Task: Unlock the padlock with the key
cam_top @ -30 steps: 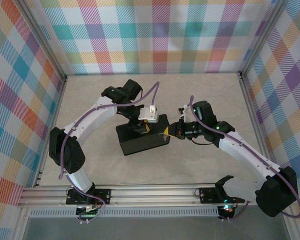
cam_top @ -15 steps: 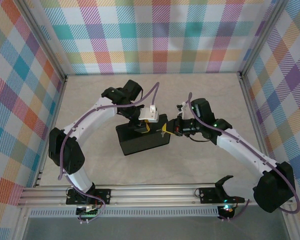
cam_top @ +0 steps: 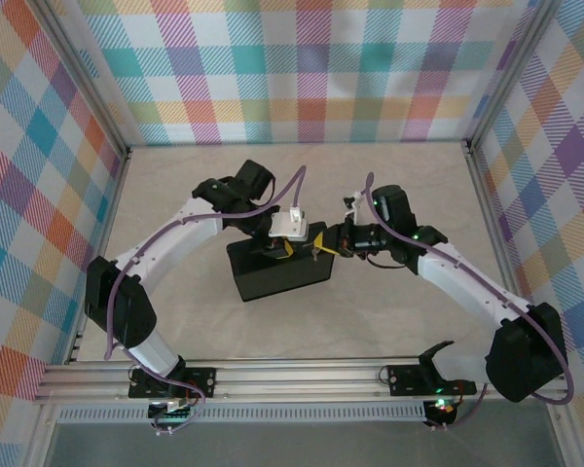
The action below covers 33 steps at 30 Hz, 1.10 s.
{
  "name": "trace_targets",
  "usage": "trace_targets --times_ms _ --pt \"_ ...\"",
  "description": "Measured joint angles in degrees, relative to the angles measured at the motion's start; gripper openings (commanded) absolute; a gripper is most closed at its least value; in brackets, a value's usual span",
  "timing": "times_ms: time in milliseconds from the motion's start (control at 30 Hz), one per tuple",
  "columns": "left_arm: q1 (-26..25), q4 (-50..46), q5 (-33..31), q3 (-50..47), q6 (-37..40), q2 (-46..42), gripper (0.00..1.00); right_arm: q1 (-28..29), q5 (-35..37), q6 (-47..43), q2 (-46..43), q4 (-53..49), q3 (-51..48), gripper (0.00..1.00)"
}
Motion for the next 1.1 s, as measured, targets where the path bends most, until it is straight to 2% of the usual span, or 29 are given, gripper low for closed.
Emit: trace_targets --times_ms 467,1100 --pt "1.3 6.4 6.5 -3.8 -2.2 -1.3 0.16 -3.3 -4.7 0.2 0.4 2.7 -0.1 0.06" --pt "3.6 12.2 10.8 -8.6 -5.0 -3.6 0.16 -3.3 -6.7 1.7 1.3 4.1 -1.6 0.06"
